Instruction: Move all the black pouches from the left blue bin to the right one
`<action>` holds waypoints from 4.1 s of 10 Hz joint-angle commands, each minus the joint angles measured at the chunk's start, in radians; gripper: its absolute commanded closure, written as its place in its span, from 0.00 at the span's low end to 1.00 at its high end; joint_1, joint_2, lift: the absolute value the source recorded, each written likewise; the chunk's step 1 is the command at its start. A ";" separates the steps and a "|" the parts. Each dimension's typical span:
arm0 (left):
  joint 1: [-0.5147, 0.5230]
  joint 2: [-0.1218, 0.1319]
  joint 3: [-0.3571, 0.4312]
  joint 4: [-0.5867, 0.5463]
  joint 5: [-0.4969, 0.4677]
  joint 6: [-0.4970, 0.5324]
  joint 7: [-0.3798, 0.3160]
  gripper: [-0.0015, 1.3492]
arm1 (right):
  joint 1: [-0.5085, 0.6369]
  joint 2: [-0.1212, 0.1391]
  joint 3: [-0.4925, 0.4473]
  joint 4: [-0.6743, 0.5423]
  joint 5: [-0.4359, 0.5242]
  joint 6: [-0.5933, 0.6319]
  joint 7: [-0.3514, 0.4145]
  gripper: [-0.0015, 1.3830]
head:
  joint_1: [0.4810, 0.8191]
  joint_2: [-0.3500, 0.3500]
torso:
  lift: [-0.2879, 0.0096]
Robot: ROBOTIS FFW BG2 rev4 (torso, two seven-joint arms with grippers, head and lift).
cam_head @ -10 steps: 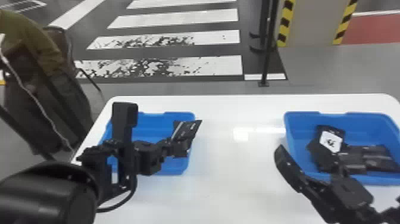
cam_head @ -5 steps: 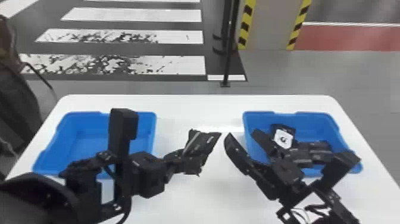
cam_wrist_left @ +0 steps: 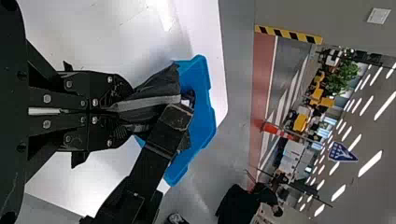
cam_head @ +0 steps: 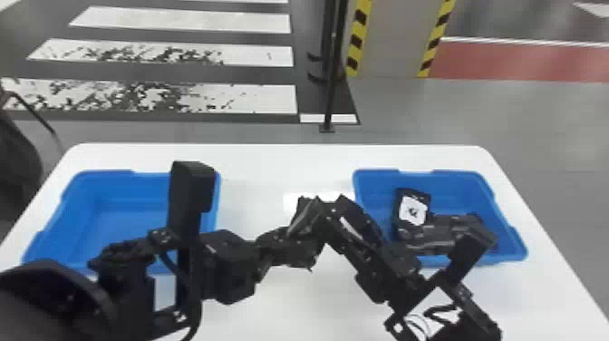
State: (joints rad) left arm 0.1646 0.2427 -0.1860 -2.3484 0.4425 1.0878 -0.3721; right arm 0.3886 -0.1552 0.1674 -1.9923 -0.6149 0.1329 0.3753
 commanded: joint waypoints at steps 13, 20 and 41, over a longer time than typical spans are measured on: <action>0.343 -0.100 0.210 -0.129 0.030 -0.295 -0.039 0.11 | -0.293 -0.046 -0.379 0.283 0.100 0.125 0.013 0.89 | 0.63 0.21 | 0.50; 0.608 -0.178 0.455 -0.166 -0.034 -0.806 -0.045 0.11 | 0.014 0.077 -0.508 0.062 0.423 -0.040 0.011 0.09 | 0.63 0.14 | 0.50; 0.643 -0.245 0.531 0.020 -0.187 -1.027 -0.025 0.11 | 0.355 0.156 -0.361 -0.156 0.455 -0.359 -0.055 0.09 | 0.63 0.60 | 0.50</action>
State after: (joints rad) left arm 0.8076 0.0000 0.3467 -2.3279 0.2568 0.0532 -0.3973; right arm 0.7434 0.0000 -0.1938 -2.1499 -0.1593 -0.2259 0.3205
